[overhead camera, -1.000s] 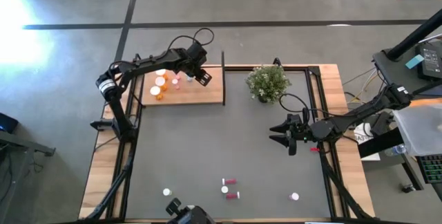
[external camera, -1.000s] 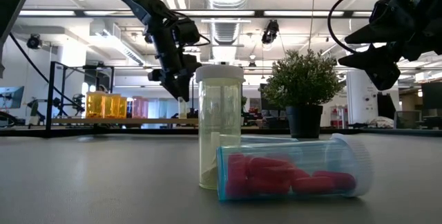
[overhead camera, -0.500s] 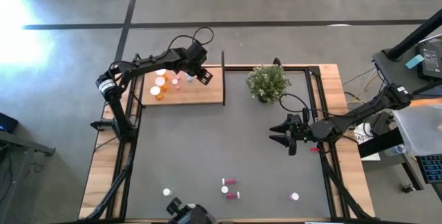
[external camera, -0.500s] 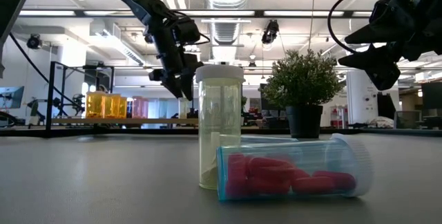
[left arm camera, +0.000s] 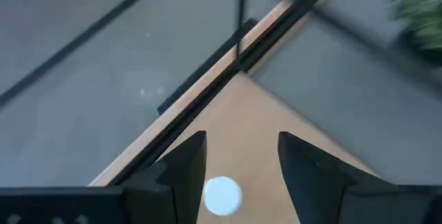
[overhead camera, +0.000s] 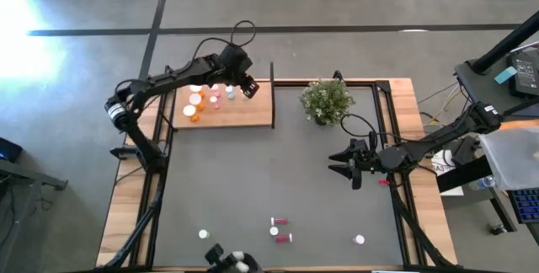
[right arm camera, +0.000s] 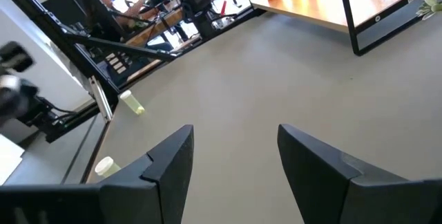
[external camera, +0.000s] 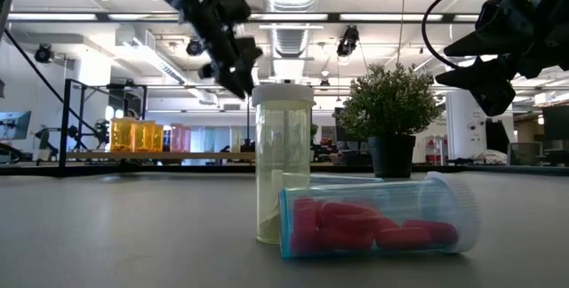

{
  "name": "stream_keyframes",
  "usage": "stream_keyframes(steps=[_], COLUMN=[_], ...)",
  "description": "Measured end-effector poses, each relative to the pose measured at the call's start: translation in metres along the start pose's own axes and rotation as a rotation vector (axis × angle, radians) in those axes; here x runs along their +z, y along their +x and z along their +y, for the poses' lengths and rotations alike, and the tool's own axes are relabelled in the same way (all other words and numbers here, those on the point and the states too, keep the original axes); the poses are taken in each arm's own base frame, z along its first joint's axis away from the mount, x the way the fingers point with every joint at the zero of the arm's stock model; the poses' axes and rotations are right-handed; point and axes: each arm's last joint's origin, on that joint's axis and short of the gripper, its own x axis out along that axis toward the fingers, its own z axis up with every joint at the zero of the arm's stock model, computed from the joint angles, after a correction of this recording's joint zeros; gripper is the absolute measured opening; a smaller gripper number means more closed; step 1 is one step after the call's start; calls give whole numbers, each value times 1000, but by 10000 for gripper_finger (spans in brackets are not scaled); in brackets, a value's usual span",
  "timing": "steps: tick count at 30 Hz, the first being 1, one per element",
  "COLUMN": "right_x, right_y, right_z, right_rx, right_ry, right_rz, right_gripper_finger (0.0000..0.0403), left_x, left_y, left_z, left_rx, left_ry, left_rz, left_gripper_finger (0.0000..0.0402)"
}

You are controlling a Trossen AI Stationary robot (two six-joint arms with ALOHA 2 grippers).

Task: Pick and place medicine bottles onto shelf by color
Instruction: Put the left small yellow pill bottle on the shelf aligned with the other small yellow pill bottle

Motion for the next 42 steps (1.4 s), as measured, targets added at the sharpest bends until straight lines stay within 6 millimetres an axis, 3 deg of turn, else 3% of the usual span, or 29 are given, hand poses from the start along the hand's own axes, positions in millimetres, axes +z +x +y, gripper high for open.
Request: stream_keyframes(steps=[5,10,15,21,28,33,42], right_x=[0,0,0,0,0,0,0], right_y=[0,0,0,0,0,0,0], right_z=[0,0,0,0,0,0,0], right_rx=[0,0,-1,-1,-1,0,-1], right_ry=[0,0,0,0,0,0,-1], right_rz=[0,0,0,0,0,0,1], right_gripper_finger=[201,201,201,201,201,201,201], left_x=[-5,-25,-50,-83,-122,-144,-155], left_y=[-42,-82,-105,-105,-106,-112,-117], left_z=[-33,-82,-130,-167,-190,-215,-272], left_rx=[-81,-145,-171,-211,-215,-256,-413], left_ry=[73,80,73,-29,-261,-332,-397], left_rz=[-2,38,35,98,221,267,251], left_gripper_finger=[164,164,164,164,164,164,164])
